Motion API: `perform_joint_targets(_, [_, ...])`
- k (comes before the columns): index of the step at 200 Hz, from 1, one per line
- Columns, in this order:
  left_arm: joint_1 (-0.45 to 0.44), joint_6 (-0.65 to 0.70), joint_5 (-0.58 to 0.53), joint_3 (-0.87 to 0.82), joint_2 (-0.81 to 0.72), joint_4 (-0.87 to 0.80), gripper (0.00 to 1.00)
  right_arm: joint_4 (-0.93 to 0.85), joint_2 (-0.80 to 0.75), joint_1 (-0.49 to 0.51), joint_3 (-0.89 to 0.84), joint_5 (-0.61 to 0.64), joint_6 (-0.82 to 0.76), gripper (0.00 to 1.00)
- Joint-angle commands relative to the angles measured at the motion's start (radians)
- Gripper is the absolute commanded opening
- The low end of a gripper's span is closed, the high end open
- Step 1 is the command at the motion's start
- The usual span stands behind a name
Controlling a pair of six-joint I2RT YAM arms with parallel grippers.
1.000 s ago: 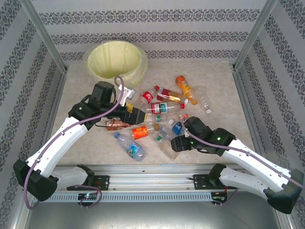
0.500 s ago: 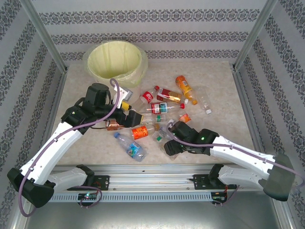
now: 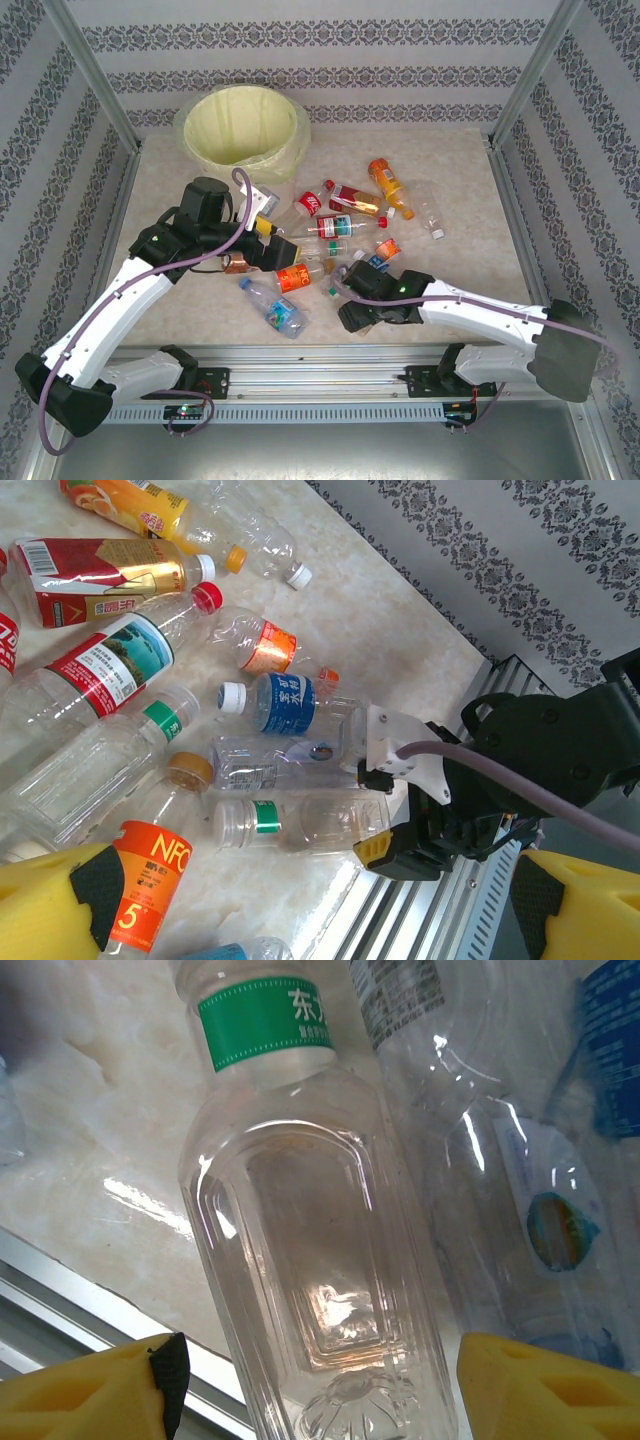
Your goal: Put the plastic bottles in the bin
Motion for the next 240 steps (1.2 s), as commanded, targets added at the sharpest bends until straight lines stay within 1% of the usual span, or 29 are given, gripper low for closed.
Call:
perform_joint_targets(1, [-0.013, 0.013, 0.022, -0.011, -0.020, -0.002, 1.00, -0.002, 0.023, 0.020, 0.004, 0.045, -0.017, 0.72])
perform_joint_targets(37, [-0.013, 0.015, 0.020, -0.015, -0.020, 0.003, 1.00, -0.030, 0.074, 0.046, 0.021, 0.065, -0.017, 0.72])
perform_joint_targets(122, [-0.013, 0.006, 0.016, -0.020, -0.019, 0.013, 1.00, 0.001, 0.176, 0.077, 0.034, 0.065, -0.026, 0.74])
perform_joint_targets(141, [-0.013, -0.001, 0.021, -0.020, -0.019, 0.018, 1.00, 0.016, 0.179, 0.077, 0.030, 0.062, -0.025, 0.71])
perform_joint_targets(167, [-0.013, -0.021, 0.019, -0.020, -0.019, 0.027, 1.00, 0.032, 0.147, 0.078, 0.020, 0.051, -0.025, 0.63])
perform_joint_targets(201, [-0.013, -0.073, -0.002, -0.031, -0.022, 0.058, 1.00, 0.031, 0.044, 0.073, 0.008, 0.046, -0.014, 0.59])
perform_joint_targets(220, [-0.013, -0.156, -0.043, -0.042, -0.023, 0.091, 1.00, 0.023, -0.021, 0.060, 0.015, 0.040, -0.009, 0.58])
perform_joint_targets(240, [-0.013, -0.290, -0.109, -0.060, -0.027, 0.131, 1.00, 0.020, -0.086, 0.042, 0.029, 0.033, 0.000, 0.58])
